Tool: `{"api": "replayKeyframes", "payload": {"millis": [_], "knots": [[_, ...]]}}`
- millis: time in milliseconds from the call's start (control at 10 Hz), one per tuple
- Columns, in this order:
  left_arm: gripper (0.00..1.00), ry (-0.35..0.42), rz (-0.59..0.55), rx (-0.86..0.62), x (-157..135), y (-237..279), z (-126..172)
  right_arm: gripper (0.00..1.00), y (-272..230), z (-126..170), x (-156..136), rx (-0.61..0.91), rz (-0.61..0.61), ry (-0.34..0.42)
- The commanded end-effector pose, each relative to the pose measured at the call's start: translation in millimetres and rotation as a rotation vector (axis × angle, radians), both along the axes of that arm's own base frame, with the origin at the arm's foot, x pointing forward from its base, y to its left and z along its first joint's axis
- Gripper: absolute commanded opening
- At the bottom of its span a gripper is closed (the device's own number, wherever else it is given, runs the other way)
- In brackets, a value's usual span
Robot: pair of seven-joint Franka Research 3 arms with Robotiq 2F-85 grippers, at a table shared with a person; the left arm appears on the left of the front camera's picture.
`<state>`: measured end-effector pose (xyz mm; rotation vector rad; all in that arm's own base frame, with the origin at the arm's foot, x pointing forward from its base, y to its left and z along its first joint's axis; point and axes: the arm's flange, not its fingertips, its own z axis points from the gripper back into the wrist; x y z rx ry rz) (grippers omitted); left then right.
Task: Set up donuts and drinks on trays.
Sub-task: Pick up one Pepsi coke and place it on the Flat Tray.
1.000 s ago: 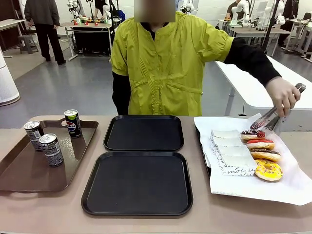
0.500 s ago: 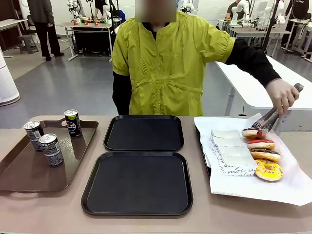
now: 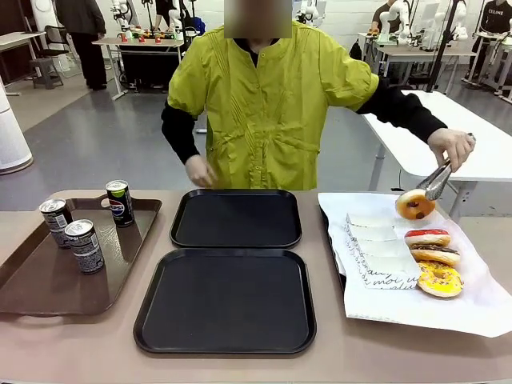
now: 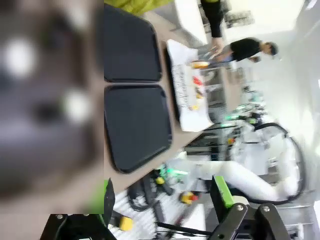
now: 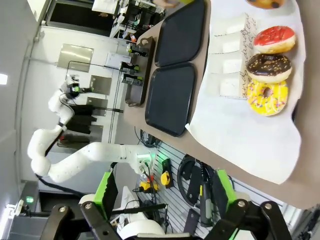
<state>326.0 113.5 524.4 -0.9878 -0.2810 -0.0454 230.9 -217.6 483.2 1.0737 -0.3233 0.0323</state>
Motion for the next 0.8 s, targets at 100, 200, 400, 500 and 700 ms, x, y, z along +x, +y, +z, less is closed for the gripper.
{"api": "replayKeyframes", "payload": {"millis": [100,200,400,500,700], "knots": [[1.00,-0.018,-0.001,0.445,17.1,-70.7,25.4,1.00,1.4,1.0,-0.9,0.003,-0.005,-0.007],[1.00,-0.031,-0.008,0.599,20.5,-102.3,22.4,1.00,1.4,1.0,-0.9,0.003,-0.005,-0.007],[1.00,-0.060,-0.038,0.793,26.0,-146.9,5.7,1.00,1.4,1.0,-0.9,0.003,-0.005,-0.007],[1.00,-0.051,-0.041,0.835,24.2,-157.3,-4.0,1.00,1.4,1.0,-0.9,0.003,-0.005,-0.007],[1.00,-0.024,-0.054,0.890,32.9,-166.1,-25.3,1.00,1.4,1.0,-0.9,0.003,-0.005,-0.007]]}}
